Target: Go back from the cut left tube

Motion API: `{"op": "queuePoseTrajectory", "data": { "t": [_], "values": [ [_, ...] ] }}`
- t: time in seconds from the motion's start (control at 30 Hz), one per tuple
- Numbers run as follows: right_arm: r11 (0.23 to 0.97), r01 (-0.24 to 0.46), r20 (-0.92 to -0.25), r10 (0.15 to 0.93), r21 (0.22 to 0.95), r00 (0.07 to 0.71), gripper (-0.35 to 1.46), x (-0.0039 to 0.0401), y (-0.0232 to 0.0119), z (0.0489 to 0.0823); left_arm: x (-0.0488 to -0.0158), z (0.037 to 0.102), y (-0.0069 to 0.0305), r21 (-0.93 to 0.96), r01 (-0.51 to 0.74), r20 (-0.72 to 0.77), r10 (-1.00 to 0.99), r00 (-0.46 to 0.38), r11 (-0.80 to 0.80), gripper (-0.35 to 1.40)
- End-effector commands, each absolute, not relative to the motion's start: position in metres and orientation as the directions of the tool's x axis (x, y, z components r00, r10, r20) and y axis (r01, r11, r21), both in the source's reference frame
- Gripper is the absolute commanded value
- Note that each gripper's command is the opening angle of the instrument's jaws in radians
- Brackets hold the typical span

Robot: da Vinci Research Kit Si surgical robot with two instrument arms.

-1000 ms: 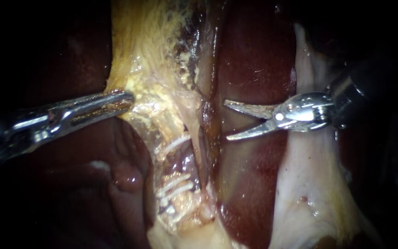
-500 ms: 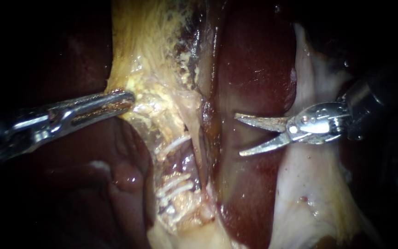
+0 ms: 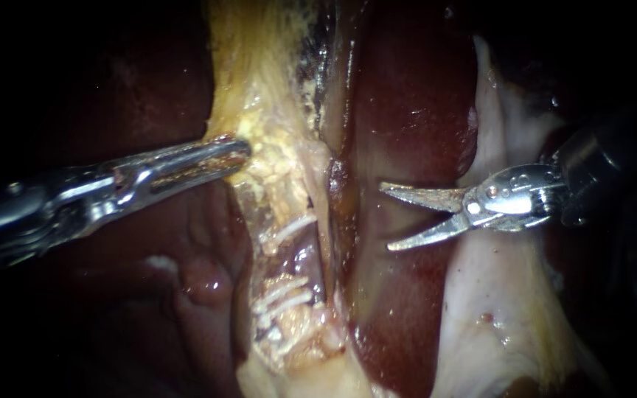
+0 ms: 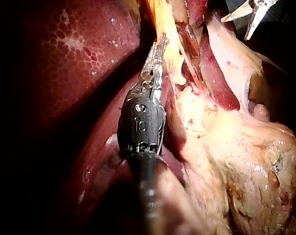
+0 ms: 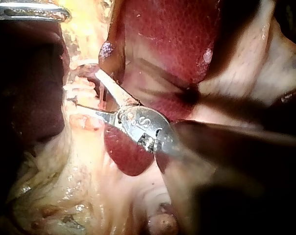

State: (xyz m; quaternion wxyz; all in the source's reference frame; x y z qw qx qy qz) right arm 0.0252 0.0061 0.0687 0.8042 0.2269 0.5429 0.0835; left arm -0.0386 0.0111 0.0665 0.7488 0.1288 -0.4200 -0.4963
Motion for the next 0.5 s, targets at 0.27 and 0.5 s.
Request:
{"op": "queuePoseTrajectory", "data": {
  "t": [0.27, 0.5],
  "values": [
    [0.883, 0.112, -0.835, 0.381, 0.456, 0.396, 0.91, 0.0254, 0.0061, 0.0685, -0.0392, 0.0668, 0.0111, 0.614, 0.63, 0.497, -0.853, 0.159, 0.475, -0.35],
    [0.883, 0.111, -0.835, 0.382, 0.456, 0.396, 0.91, 0.0254, 0.0062, 0.0685, -0.0391, 0.0668, 0.011, 0.616, 0.628, 0.497, -0.853, 0.16, 0.476, -0.35]
  ]
}}
